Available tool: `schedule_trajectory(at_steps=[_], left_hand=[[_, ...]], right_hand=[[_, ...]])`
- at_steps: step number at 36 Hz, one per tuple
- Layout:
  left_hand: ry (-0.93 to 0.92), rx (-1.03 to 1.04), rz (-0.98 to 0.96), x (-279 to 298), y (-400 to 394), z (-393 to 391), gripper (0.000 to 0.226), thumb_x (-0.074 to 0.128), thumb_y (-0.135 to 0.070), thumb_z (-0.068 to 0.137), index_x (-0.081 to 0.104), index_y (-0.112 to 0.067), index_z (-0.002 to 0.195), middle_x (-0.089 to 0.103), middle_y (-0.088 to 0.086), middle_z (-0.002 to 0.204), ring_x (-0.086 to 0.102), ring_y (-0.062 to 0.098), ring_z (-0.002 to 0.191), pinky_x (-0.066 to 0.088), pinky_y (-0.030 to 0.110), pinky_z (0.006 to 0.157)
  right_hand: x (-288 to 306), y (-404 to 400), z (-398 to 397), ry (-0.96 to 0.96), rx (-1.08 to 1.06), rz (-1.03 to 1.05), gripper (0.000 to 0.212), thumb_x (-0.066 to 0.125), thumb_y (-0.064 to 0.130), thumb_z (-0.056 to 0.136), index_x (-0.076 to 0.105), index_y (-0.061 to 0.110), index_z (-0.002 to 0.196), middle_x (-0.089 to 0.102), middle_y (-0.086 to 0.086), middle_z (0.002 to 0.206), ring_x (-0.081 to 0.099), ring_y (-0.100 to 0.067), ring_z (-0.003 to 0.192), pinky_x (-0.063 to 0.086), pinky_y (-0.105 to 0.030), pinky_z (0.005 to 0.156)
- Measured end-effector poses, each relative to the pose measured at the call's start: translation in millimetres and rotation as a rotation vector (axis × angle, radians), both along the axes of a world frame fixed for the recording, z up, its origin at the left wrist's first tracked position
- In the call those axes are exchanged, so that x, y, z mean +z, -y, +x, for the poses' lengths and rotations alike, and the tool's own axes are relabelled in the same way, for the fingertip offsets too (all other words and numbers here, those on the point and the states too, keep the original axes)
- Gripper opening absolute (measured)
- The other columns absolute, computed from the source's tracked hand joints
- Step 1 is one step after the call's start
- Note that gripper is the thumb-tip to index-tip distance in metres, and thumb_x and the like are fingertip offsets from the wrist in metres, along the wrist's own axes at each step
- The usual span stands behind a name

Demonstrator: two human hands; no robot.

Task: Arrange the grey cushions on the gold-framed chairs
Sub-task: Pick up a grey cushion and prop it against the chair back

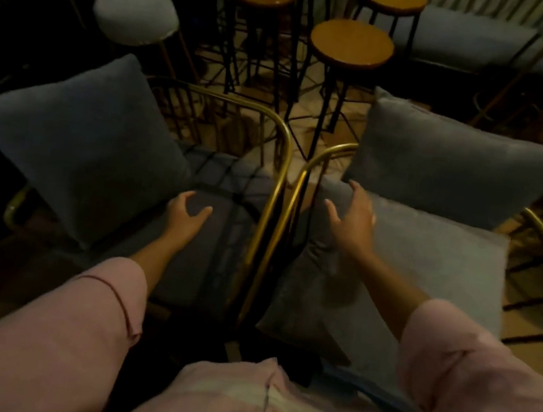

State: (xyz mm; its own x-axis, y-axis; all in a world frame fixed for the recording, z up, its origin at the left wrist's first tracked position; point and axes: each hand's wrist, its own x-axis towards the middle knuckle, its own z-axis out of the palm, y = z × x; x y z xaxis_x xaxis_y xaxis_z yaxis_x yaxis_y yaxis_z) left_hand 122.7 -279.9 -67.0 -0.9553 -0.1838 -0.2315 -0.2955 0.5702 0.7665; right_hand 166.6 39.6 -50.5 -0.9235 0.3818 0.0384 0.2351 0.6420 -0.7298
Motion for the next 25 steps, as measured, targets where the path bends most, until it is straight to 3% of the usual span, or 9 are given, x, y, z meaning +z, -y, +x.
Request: schedule_trajectory(at_steps=[5,10,15,21,23,25], left_hand=[[0.011,0.017,-0.089,27.0,97.2,-44.8,0.057,0.072,-0.021,0.087,0.049,-0.010,0.138,0.041,0.020,0.145,0.045,0.035,0.131,0.037,0.041,0.110],[-0.001,0.013,-0.187,47.5,192.4,-103.8,0.059,0.070,-0.024,0.089,0.046,-0.012,0.141,0.034,0.016,0.151,0.040,0.033,0.137,0.035,0.043,0.111],[0.013,-0.139,-0.427,50.2,271.5,-169.9,0.068,0.071,-0.035,0.087,0.042,-0.011,0.144,0.028,0.017,0.158,0.023,0.036,0.147,0.023,0.049,0.120],[-0.015,-0.213,-0.644,43.2,324.0,-243.5,0.077,0.068,-0.040,0.088,0.032,-0.014,0.150,0.013,0.012,0.165,0.003,0.034,0.153,0.006,0.052,0.123],[-0.026,-0.253,-0.695,37.5,339.3,-267.6,0.085,0.068,-0.046,0.086,0.025,-0.016,0.153,0.008,0.011,0.166,0.000,0.033,0.153,0.001,0.052,0.123],[-0.021,-0.306,-0.731,29.2,355.6,-290.5,0.096,0.066,-0.056,0.083,0.016,-0.019,0.156,0.005,0.009,0.166,-0.003,0.031,0.153,-0.003,0.054,0.122]], right_hand=[[-8.5,95.7,-62.9,0.102,0.057,-0.091,0.072,0.070,0.035,0.087,0.037,0.013,0.147,0.049,-0.011,0.146,0.045,-0.033,0.136,0.039,-0.053,0.109],[-24.7,193.5,-112.2,0.194,0.068,-0.304,0.071,0.070,0.027,0.091,0.035,0.004,0.148,0.053,-0.018,0.143,0.050,-0.035,0.133,0.041,-0.035,0.105],[-50.3,278.1,-143.1,0.336,0.034,-0.490,0.075,0.063,0.033,0.096,0.023,0.008,0.153,0.047,-0.020,0.149,0.047,-0.040,0.136,0.040,-0.047,0.111],[-95.0,352.3,-171.9,0.527,-0.008,-0.625,0.088,0.066,0.032,0.094,0.010,0.009,0.158,0.042,-0.017,0.153,0.048,-0.038,0.135,0.043,-0.046,0.110],[-114.0,370.9,-178.7,0.592,-0.039,-0.657,0.092,0.068,0.036,0.092,0.008,0.014,0.159,0.046,-0.017,0.151,0.054,-0.039,0.129,0.051,-0.044,0.095],[-137.6,387.4,-185.6,0.613,-0.055,-0.701,0.093,0.069,0.036,0.091,0.008,0.017,0.158,0.052,-0.019,0.145,0.064,-0.037,0.110,0.052,-0.031,0.068]])
